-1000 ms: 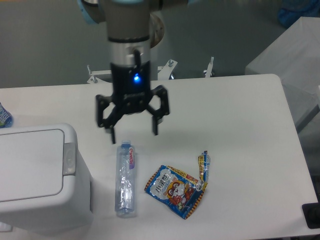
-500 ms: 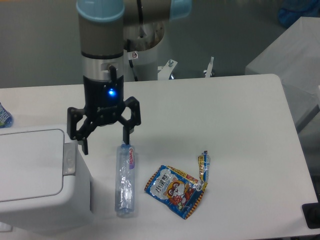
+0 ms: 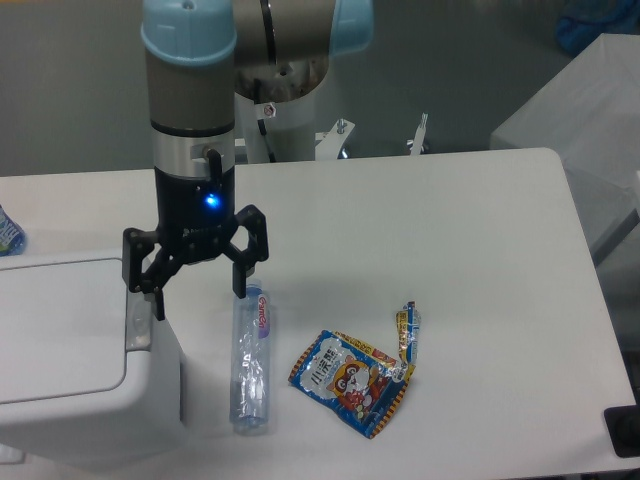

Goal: Open the trash can
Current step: 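Lower the gripper onto the lid's raised edge and press it, then lift the gripper up away from the trash can, leaving it open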

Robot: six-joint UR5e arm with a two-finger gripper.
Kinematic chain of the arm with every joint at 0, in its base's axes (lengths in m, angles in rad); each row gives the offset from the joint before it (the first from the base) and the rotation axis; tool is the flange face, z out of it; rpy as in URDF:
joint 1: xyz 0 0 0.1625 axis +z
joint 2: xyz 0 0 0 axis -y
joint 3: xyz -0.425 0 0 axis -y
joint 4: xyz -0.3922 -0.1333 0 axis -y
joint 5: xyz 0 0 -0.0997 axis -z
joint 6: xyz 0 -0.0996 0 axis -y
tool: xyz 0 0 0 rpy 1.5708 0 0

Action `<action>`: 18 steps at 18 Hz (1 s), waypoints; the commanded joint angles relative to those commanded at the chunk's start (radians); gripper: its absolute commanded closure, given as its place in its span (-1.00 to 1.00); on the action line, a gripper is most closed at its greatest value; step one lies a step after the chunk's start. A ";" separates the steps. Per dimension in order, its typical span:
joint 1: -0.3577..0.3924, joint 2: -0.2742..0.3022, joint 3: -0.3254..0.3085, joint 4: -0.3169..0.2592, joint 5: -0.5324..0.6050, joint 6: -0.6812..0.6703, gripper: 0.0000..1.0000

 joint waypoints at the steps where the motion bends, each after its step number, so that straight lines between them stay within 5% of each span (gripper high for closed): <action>1: -0.002 -0.002 0.000 0.000 0.000 0.000 -1.00; 18: -0.009 -0.011 -0.003 0.000 0.003 0.000 -1.00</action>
